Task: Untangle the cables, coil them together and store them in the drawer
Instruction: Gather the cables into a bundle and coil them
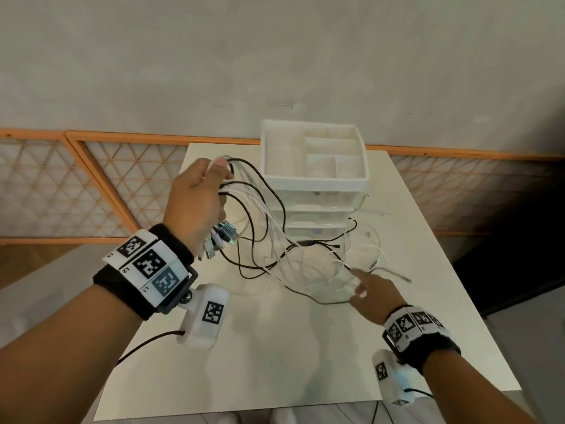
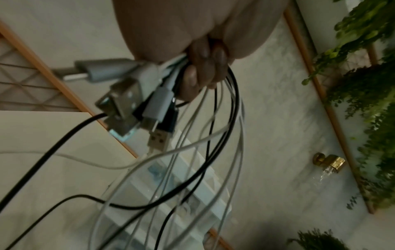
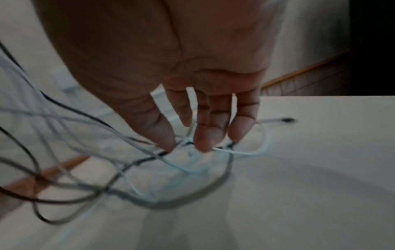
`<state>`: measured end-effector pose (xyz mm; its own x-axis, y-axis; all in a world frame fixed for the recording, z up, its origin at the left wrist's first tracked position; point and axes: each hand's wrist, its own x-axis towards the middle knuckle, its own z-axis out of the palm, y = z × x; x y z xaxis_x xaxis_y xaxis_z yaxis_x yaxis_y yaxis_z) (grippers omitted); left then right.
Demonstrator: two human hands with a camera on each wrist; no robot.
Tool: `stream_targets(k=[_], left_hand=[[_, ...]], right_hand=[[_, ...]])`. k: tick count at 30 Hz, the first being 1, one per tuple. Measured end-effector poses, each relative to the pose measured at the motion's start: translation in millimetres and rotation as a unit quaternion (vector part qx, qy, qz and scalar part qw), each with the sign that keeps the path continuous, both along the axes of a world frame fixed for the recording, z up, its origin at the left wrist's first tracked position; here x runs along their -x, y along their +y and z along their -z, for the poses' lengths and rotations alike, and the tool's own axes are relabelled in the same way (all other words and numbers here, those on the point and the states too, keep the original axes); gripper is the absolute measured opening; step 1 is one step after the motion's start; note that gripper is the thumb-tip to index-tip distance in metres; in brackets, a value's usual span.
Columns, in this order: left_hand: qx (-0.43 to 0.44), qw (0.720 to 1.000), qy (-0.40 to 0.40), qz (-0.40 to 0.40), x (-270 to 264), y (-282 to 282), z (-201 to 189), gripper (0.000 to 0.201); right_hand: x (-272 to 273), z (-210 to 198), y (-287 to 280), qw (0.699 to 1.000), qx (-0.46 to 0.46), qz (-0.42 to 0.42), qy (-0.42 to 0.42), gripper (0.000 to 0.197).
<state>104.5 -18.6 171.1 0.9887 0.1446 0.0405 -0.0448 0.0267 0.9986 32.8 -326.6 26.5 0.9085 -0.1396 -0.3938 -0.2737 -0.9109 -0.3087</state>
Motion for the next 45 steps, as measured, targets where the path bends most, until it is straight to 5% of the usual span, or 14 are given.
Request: stream_targets(k=[4, 7, 9, 11, 16, 19, 23, 24, 27, 29, 32, 34, 40, 45], left_hand=[[0.018, 0.986, 0.071, 0.149, 12.4, -4.4, -1.5, 0.040], [-0.012, 0.970, 0.100, 0.222, 21.5, -14.5, -5.8, 0.046], [-0.077, 0.967, 0.076, 0.232, 27.2, -19.2, -9.3, 0.045], [-0.128, 0.963, 0.035, 0.233, 30.0, -18.9, -11.2, 0.045], [-0.135, 0.979, -0.038, 0.150, 24.1, -2.2, -20.9, 0.045], [-0.137, 0.981, -0.060, 0.122, 20.4, 4.6, -21.6, 0.047], [-0.251, 0.957, -0.057, 0.136, 17.3, 10.7, -11.4, 0.052], [-0.305, 0.942, -0.046, 0.134, 16.0, 11.5, -6.8, 0.052], [-0.408, 0.905, -0.014, 0.122, 15.8, 7.2, 5.9, 0.050], [-0.395, 0.914, -0.002, 0.097, 17.3, 3.0, 12.7, 0.048], [-0.372, 0.924, 0.001, 0.088, 17.8, 0.9, 21.0, 0.047], [-0.360, 0.925, 0.009, 0.116, 18.2, 1.5, 25.0, 0.044], [-0.216, 0.956, 0.111, 0.167, 26.2, -12.6, 25.0, 0.031], [-0.225, 0.942, 0.141, 0.206, 35.7, -16.7, 19.2, 0.027]], right_hand=[[-16.4, -73.9, 46.3, 0.949, -0.187, -0.018, -0.254, 0.051], [-19.0, -129.0, 91.7, 0.891, -0.355, -0.071, -0.275, 0.050], [-20.8, -140.1, 113.2, 0.871, -0.399, -0.108, -0.265, 0.028], [-23.3, -130.4, 120.9, 0.873, -0.408, -0.121, -0.238, 0.002], [-27.7, -53.7, 91.2, 0.983, -0.131, -0.120, -0.037, 0.037], [-33.7, -25.8, 52.8, 0.999, -0.016, -0.028, 0.009, 0.032], [-54.7, -65.7, 7.9, 0.985, -0.017, 0.119, -0.128, 0.020], [-58.0, -80.6, -1.3, 0.967, -0.047, 0.158, -0.194, 0.010], [-59.1, -103.2, -19.6, 0.893, -0.108, 0.217, -0.379, 0.029], [-56.0, -90.7, -18.7, 0.907, -0.096, 0.181, -0.367, 0.033], [-41.9, -47.3, -15.6, 0.988, -0.034, 0.075, -0.127, 0.058], [-31.8, -33.5, -7.2, 0.996, -0.013, 0.046, -0.069, 0.064], [-15.0, -85.9, 81.4, 0.903, -0.291, -0.067, -0.310, 0.033], [-16.7, -99.4, 120.3, 0.886, -0.291, -0.130, -0.337, 0.016]])
